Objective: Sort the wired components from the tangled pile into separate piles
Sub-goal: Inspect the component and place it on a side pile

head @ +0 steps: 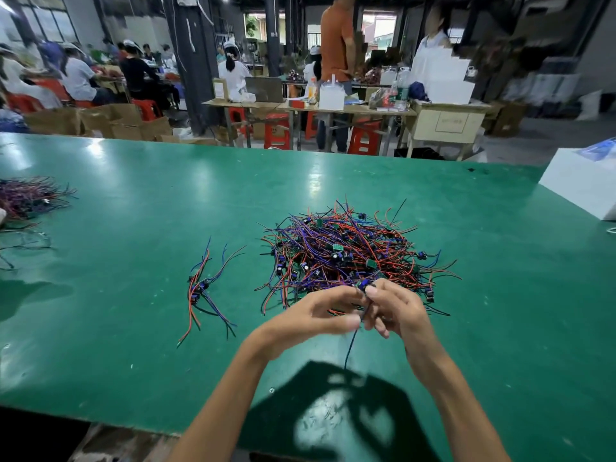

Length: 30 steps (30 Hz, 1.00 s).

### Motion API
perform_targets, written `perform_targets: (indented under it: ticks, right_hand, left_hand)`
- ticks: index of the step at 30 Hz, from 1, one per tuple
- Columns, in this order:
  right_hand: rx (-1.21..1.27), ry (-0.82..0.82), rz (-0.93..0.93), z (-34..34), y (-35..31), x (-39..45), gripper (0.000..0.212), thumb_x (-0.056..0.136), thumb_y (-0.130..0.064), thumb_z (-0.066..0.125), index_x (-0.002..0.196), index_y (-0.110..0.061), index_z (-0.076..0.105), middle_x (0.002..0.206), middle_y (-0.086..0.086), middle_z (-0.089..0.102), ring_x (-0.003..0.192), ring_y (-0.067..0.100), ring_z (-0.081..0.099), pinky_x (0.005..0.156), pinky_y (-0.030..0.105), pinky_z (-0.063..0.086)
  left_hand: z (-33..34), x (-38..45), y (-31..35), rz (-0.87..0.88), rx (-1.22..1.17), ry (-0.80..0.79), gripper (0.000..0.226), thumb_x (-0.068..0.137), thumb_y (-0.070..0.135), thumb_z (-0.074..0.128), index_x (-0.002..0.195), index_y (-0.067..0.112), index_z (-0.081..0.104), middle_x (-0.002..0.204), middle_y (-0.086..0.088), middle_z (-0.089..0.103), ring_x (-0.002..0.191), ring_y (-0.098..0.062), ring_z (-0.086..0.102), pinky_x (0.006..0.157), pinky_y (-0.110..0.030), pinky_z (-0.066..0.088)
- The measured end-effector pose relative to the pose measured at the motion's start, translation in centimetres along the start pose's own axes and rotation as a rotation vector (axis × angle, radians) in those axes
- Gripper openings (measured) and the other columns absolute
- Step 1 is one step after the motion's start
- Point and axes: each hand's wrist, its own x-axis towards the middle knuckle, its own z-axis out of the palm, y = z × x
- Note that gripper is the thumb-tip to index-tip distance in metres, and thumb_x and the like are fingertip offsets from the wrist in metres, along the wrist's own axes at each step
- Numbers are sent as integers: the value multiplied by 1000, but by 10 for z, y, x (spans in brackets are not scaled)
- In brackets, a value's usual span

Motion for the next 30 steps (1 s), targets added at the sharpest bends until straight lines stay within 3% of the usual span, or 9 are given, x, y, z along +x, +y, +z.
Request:
perform_targets:
  ticks: [3,4,6,11,15,20,27,30]
  right_hand:
    - [-212,-81,-97,-9,-2,-3,27,80,-34,77,63,-18,64,62,5,67,66,8,63,53,15,39]
    - [-349,-74,-105,-11,0,-2,30,83,-33,80,63,-17,63,64,-1,68,72,3,64,58,13,39]
    - [-512,-41,-101,-15,3,-1,31,86,-32,81,66,-19,62,65,-8,67,65,3,57,61,13,38]
    - [-159,-53,12,-14,15,-1,16,81,-32,76,79,-18,67,65,13,71,52,12,58,52,17,44]
    - [-346,127,-36,-26,41,-4,11,82,-42,75,82,-31,76,53,3,62,48,11,46,49,17,35]
    - [-454,308,-56,-30,70,-13,4,85,-35,79,84,-39,78,54,1,64,46,4,50,49,14,39]
    - [-470,297,-67,-28,86,-23,9,81,-45,76,86,-37,78,60,1,70,48,3,54,51,12,40]
    - [-469,275,-43,-31,87,-24,3,84,-36,78,84,-37,76,61,3,70,51,3,61,51,12,40]
  left_hand:
    - [14,14,-4,-71,-183,210,33,94,47,56,108,21,71,88,5,73,88,-15,62,74,-26,47]
    - [18,16,-10,-26,-178,286,29,99,43,55,110,22,73,89,5,72,85,-13,62,71,-22,46]
    - [24,17,-20,36,-257,421,20,100,30,60,110,22,76,89,5,72,77,-10,62,67,-18,47]
    - [25,19,-29,46,-498,725,8,89,22,73,91,19,80,80,-2,74,63,-14,66,60,-18,51]
    - [14,9,-47,-10,-532,913,11,85,26,77,84,15,75,70,-3,71,59,-14,67,60,-19,53]
    - [8,-6,-74,-77,-569,1027,27,78,30,78,90,6,74,65,-3,69,55,-12,64,58,-17,52]
    - [-13,-5,-73,1,-527,1079,12,88,22,74,90,10,75,81,-8,76,70,-23,74,66,-23,59]
    - [-48,-4,-53,74,-522,1063,9,95,19,68,97,10,71,82,-6,73,78,-28,76,68,-25,61]
